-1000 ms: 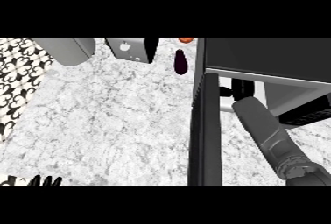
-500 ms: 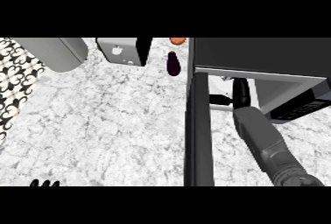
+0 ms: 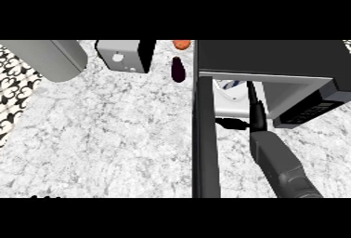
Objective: Pick up the milk, place it into the microwave and close the microwave
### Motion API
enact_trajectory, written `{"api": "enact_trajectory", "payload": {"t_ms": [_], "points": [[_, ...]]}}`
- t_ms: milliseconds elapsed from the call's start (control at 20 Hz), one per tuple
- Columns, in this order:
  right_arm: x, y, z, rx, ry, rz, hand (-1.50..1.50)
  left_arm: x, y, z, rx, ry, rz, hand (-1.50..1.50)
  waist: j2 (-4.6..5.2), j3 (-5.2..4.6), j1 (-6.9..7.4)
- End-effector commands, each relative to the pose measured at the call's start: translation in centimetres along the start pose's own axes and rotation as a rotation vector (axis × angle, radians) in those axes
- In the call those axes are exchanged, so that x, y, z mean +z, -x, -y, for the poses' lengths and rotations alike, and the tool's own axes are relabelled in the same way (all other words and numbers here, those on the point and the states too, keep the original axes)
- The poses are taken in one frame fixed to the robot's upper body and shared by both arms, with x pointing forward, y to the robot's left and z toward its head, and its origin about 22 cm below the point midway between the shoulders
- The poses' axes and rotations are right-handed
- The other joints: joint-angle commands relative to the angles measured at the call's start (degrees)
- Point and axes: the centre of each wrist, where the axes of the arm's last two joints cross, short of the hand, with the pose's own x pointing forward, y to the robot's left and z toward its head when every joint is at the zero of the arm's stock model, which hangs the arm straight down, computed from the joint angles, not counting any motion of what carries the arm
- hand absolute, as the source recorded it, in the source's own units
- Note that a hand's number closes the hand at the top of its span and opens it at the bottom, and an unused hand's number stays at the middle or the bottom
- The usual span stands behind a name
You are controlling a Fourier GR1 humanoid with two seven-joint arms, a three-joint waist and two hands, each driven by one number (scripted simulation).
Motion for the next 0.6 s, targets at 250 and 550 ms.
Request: {"api": "enact_trajectory", "payload": {"t_ms": [250,550], "points": [[6.9,4.1,2.2,-0.132,-0.026,0.029,-1.50,2.0,-0.7,-0.1,-0.014,-0.021,-0.055,-1.50,-1.18,-0.17,-2.47],[9.5,4.8,1.7,-0.229,-0.092,0.023,-1.50,0.0,0.0,1.4,-0.028,0.023,-0.071,-1.50,-1.51,-0.24,-3.59]]}}
